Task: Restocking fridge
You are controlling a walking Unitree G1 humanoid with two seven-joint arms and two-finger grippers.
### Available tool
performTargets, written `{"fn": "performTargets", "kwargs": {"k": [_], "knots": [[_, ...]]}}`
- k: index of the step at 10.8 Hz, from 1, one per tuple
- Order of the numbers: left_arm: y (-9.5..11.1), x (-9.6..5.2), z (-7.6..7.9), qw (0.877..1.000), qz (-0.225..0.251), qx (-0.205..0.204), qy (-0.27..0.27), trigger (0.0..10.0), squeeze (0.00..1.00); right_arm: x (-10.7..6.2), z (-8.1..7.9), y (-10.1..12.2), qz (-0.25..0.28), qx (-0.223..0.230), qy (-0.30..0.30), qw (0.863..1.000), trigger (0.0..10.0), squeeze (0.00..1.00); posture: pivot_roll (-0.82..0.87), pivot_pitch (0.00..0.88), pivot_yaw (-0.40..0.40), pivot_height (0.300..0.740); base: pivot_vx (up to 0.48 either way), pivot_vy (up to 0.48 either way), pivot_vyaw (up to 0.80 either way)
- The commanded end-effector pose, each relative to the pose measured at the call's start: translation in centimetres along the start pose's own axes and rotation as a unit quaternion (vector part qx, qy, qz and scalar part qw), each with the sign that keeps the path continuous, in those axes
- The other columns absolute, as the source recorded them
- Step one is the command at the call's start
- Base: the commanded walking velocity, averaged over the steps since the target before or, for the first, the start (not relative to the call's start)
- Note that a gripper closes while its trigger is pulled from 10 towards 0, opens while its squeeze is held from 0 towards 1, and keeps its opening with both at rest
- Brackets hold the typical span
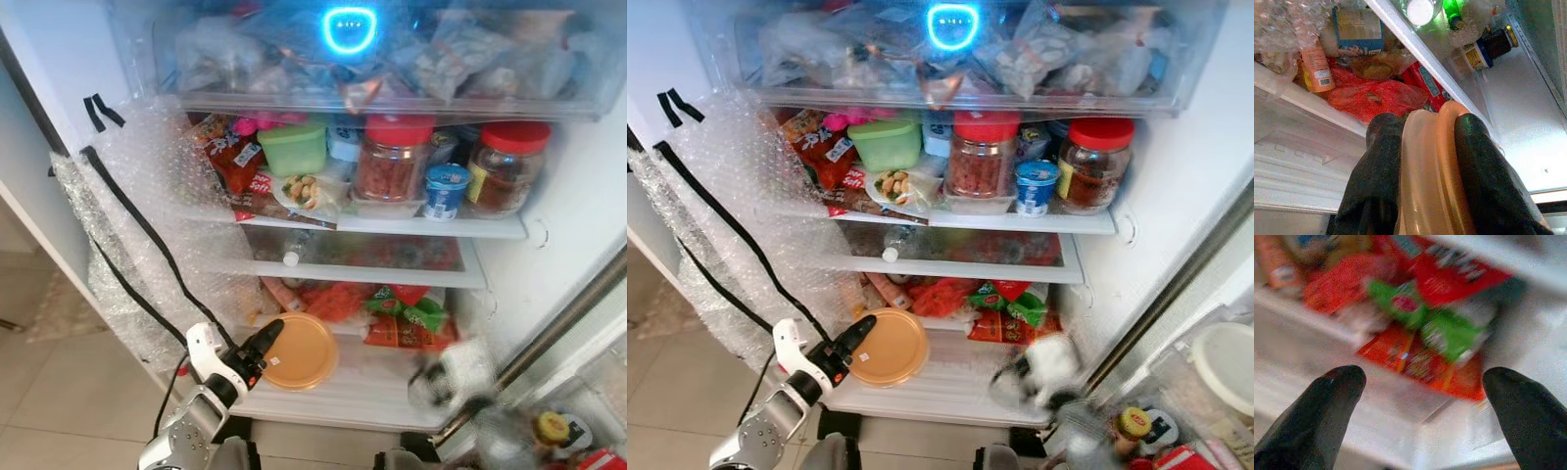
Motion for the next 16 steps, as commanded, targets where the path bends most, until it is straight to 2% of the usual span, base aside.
{"fn": "performTargets", "kwargs": {"k": [1,2,4,6,7,10,12,14,16], "knots": [[0.3,0.2,0.1,1.000,0.002,0.006,-0.002,10.0,0.00,-0.1,0.1,-0.2,-0.006,-0.002,0.005,1.000,10.0,0.00,-0.13,0.000,0.019,0.638,0.000,0.000,0.00],[0.4,0.2,0.0,1.000,0.002,0.008,-0.001,10.0,0.00,-0.9,-1.8,-2.5,-0.055,0.010,0.051,0.997,10.0,0.00,-0.13,0.000,0.020,0.638,0.000,0.000,0.00],[0.7,0.3,0.0,1.000,0.008,0.019,0.006,10.0,0.00,-2.2,-1.9,-5.5,-0.127,0.007,0.033,0.991,10.0,0.00,-0.13,0.000,0.021,0.638,0.000,0.000,0.00],[1.6,1.1,1.7,0.999,0.014,0.034,-0.028,10.0,0.00,-3.9,-2.3,-8.6,-0.197,0.056,0.004,0.979,10.0,0.00,-0.13,0.000,0.021,0.638,0.000,0.000,0.00],[2.0,1.6,2.2,0.998,0.018,0.048,-0.031,10.0,0.00,-4.5,-2.6,-9.5,-0.217,0.063,0.000,0.974,10.0,0.00,-0.12,0.000,0.021,0.638,0.000,0.000,0.00],[2.8,2.6,3.3,0.997,0.027,0.066,-0.044,10.0,0.00,-5.1,-2.7,-10.3,-0.235,0.083,-0.015,0.968,10.0,0.00,-0.12,0.000,0.023,0.638,0.084,0.000,0.00],[2.6,2.8,3.4,0.997,0.027,0.064,-0.044,10.0,0.00,-5.1,-2.4,-10.3,-0.236,0.092,-0.023,0.967,10.0,0.00,-0.12,0.000,0.020,0.638,0.306,0.000,0.00],[2.4,2.9,3.3,0.997,0.025,0.061,-0.042,10.0,0.00,-5.3,-2.1,-10.6,-0.245,0.102,-0.023,0.964,10.0,0.00,-0.12,0.000,0.019,0.638,0.341,0.000,-0.60],[2.1,3.0,3.3,0.997,0.021,0.058,-0.042,10.0,0.00,-5.9,-1.6,-11.2,-0.258,0.094,-0.028,0.961,10.0,0.00,-0.12,0.000,0.020,0.638,0.339,0.000,0.00]]}}
Point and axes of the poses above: a point about 5 cm out from each wrist's last joint towards the gripper, its own x axis pointing out of the wrist towards the gripper, its own y axis along the axis of the wrist's last joint, z = x × y, the point moved 4 cm from there along x, pointing out of the wrist towards the gripper, and after that the axes turned 3 degrees about x, right-handed, at the moved point
